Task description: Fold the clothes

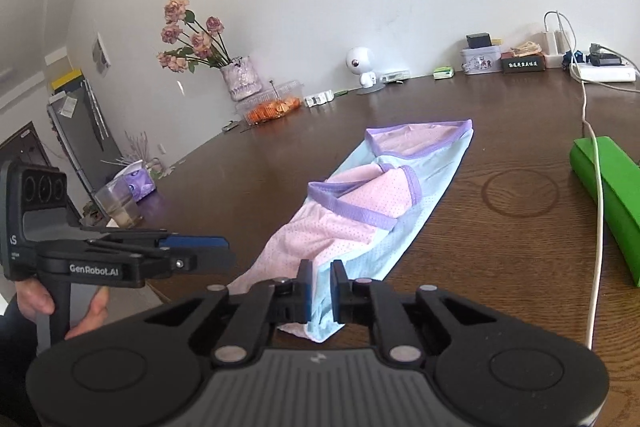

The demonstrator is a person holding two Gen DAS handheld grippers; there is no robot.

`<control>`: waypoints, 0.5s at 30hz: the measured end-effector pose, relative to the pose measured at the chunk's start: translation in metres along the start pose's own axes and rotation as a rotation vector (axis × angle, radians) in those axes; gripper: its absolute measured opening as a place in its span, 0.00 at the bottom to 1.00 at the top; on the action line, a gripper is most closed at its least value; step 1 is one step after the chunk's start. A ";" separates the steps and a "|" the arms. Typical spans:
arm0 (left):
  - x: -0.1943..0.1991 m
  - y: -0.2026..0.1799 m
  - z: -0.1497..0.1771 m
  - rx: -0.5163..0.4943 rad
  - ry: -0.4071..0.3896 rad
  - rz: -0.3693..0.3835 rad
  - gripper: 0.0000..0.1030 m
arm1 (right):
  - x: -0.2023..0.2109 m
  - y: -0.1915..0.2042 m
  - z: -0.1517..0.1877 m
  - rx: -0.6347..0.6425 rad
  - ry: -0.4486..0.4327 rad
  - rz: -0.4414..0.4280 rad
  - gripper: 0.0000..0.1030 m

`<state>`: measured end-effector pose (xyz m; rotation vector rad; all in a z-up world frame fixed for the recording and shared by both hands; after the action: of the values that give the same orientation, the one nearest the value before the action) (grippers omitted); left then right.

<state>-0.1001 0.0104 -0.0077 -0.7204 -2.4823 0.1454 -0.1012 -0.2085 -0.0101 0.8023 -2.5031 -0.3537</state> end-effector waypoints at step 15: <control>0.004 -0.021 0.007 -0.056 0.126 -0.009 0.34 | -0.003 -0.030 -0.004 0.057 0.018 -0.105 0.10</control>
<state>-0.1164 -0.0049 -0.0064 -0.7192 -2.3768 0.0268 -0.0826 -0.2307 -0.0196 0.9578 -2.4701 -0.3106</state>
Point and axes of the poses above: each gripper's, at about its wrist camera, not at the fingertips, and x roughly against the way its jaws point, y to its left, z to its underside, the point moved 5 cm from there along -x, roughly the way its jaws point, and after that the axes turned 6 degrees about -y, right-handed, at the moved point
